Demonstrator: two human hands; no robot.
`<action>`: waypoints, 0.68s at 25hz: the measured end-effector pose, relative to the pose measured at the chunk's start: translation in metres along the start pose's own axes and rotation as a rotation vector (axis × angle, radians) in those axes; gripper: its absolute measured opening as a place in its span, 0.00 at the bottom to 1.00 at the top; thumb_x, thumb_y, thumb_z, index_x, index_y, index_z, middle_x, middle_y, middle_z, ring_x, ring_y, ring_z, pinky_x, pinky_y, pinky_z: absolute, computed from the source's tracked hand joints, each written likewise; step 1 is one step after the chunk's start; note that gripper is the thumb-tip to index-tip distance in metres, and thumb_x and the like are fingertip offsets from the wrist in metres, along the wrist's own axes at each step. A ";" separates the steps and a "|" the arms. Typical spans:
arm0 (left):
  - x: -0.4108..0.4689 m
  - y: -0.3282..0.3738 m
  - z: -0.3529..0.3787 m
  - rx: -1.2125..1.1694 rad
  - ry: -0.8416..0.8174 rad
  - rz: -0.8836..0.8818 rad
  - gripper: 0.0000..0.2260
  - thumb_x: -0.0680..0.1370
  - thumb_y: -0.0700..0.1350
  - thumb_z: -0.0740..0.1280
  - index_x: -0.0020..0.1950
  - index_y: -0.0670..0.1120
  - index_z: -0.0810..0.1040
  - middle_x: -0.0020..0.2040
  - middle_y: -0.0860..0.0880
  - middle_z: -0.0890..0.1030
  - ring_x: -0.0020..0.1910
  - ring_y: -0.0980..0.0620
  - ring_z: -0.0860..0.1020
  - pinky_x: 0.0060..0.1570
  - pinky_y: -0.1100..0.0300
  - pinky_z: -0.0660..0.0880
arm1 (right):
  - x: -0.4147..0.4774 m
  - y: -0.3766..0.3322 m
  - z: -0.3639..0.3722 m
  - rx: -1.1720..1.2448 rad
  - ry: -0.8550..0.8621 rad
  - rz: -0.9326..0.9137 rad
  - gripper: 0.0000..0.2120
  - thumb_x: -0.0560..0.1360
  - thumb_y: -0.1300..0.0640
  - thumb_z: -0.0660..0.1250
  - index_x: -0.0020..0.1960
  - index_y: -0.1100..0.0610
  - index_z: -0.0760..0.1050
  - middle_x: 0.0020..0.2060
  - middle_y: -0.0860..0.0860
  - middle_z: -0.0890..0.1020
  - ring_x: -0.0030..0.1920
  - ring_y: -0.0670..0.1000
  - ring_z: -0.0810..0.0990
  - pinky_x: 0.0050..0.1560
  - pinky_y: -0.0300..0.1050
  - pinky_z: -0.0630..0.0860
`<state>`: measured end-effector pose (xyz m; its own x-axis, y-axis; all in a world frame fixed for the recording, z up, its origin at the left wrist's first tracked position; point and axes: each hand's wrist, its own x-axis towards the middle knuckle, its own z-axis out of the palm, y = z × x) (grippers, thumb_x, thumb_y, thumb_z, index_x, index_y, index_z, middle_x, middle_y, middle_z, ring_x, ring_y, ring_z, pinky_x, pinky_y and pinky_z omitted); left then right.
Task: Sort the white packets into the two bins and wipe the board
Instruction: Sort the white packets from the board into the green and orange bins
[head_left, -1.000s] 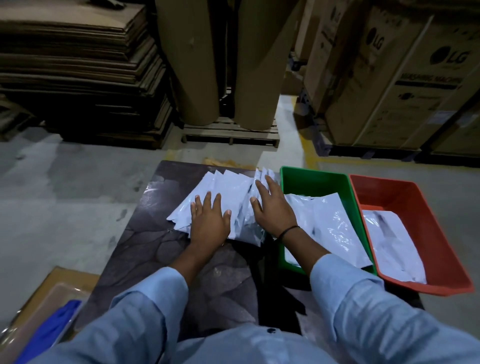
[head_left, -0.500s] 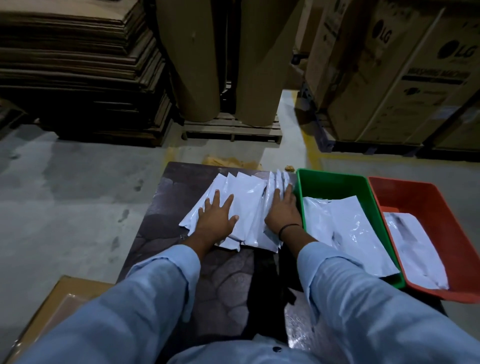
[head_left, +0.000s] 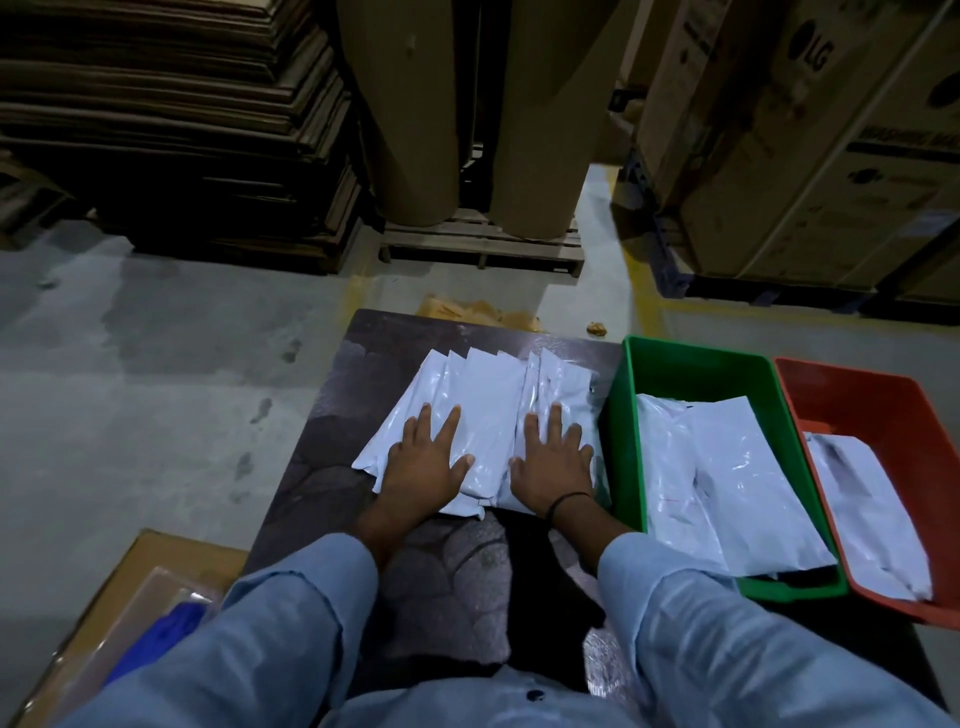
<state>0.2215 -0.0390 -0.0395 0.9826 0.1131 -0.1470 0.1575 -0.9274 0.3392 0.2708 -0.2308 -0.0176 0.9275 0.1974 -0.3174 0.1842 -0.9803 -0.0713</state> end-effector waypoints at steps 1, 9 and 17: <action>-0.008 -0.005 0.003 0.010 0.018 -0.006 0.34 0.79 0.67 0.50 0.83 0.58 0.47 0.83 0.41 0.53 0.80 0.38 0.56 0.70 0.38 0.67 | -0.006 -0.003 0.003 -0.019 0.009 -0.024 0.35 0.80 0.43 0.54 0.81 0.53 0.43 0.79 0.59 0.39 0.76 0.70 0.49 0.72 0.67 0.53; -0.069 -0.020 0.016 0.012 0.085 -0.101 0.35 0.78 0.67 0.47 0.83 0.56 0.49 0.81 0.39 0.55 0.79 0.35 0.58 0.69 0.37 0.67 | -0.072 -0.011 0.031 -0.026 0.116 -0.163 0.33 0.80 0.41 0.53 0.80 0.53 0.52 0.80 0.60 0.50 0.74 0.68 0.59 0.67 0.65 0.63; -0.079 -0.005 0.017 0.062 0.117 -0.095 0.33 0.81 0.58 0.60 0.83 0.50 0.54 0.83 0.41 0.46 0.80 0.32 0.53 0.75 0.36 0.57 | -0.056 0.020 0.031 0.371 0.361 0.063 0.33 0.77 0.39 0.52 0.78 0.55 0.61 0.77 0.59 0.60 0.72 0.64 0.61 0.73 0.61 0.60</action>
<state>0.1418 -0.0493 -0.0454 0.9689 0.2386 -0.0657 0.2475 -0.9303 0.2707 0.2122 -0.2611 -0.0302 0.9982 0.0587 0.0098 0.0575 -0.9085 -0.4138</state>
